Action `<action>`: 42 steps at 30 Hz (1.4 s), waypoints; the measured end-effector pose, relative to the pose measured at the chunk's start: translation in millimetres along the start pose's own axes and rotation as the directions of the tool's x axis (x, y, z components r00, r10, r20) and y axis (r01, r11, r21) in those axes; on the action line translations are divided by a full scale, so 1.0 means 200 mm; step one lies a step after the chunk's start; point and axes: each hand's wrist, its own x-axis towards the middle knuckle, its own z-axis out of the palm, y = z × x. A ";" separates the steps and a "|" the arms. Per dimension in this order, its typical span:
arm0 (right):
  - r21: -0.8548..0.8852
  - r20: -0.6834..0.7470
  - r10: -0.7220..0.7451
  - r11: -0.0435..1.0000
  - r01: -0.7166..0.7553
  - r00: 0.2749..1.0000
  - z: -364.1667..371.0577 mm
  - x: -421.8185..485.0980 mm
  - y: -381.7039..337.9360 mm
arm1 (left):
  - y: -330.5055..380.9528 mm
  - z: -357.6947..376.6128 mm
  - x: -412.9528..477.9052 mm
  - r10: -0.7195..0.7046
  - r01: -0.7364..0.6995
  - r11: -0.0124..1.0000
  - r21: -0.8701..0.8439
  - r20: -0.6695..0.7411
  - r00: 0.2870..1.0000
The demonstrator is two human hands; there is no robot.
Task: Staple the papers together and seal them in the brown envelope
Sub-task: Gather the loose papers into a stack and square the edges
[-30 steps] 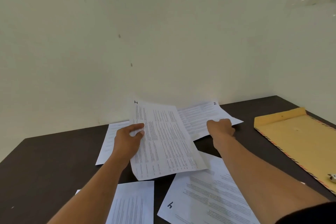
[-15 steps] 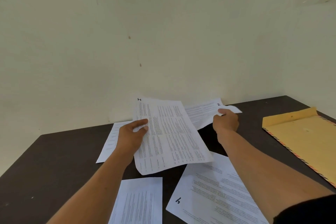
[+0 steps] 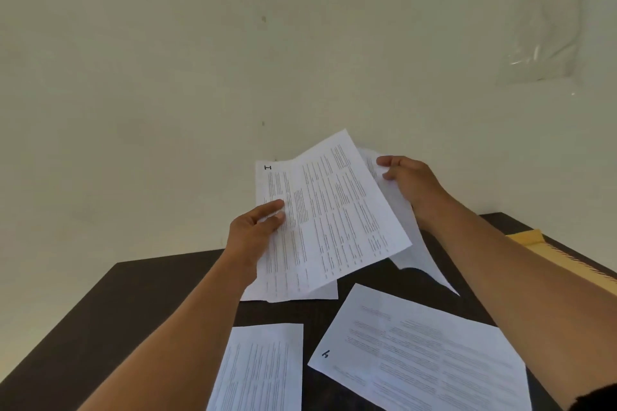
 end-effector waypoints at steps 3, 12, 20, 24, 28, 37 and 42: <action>-0.004 0.073 -0.004 1.000 0.004 0.997 0.03 -0.08 -0.10 | 0.00 0.00 -0.06 0.005 -0.005 1.000 -0.013 -0.009 1.000; 0.079 0.208 -0.010 0.997 -0.006 0.978 0.26 -0.24 -0.07 | -0.11 -0.05 -0.16 -0.067 0.064 0.989 -0.137 -0.019 0.998; -0.030 0.343 -0.082 0.995 0.098 0.936 0.43 -0.34 -0.01 | -0.14 -0.13 -0.17 -0.023 0.017 0.999 -0.040 -0.141 0.990; -0.128 0.386 -0.206 0.953 0.274 0.899 0.52 -0.41 0.01 | -0.13 -0.13 -0.19 0.018 -0.014 1.000 0.019 -0.209 0.978; -0.280 0.325 -0.341 0.856 0.434 0.882 0.57 -0.43 0.04 | -0.12 -0.16 -0.20 0.004 -0.003 1.000 0.005 -0.212 0.977; -0.121 0.213 -0.431 0.879 0.462 0.877 0.47 -0.39 -0.03 | -0.07 -0.30 -0.24 -0.103 0.106 0.994 -0.028 0.078 0.992; -0.019 0.259 -0.342 0.933 0.359 0.903 0.38 -0.37 0.00 | -0.11 -0.34 -0.25 -0.194 0.326 0.906 -0.271 0.419 0.887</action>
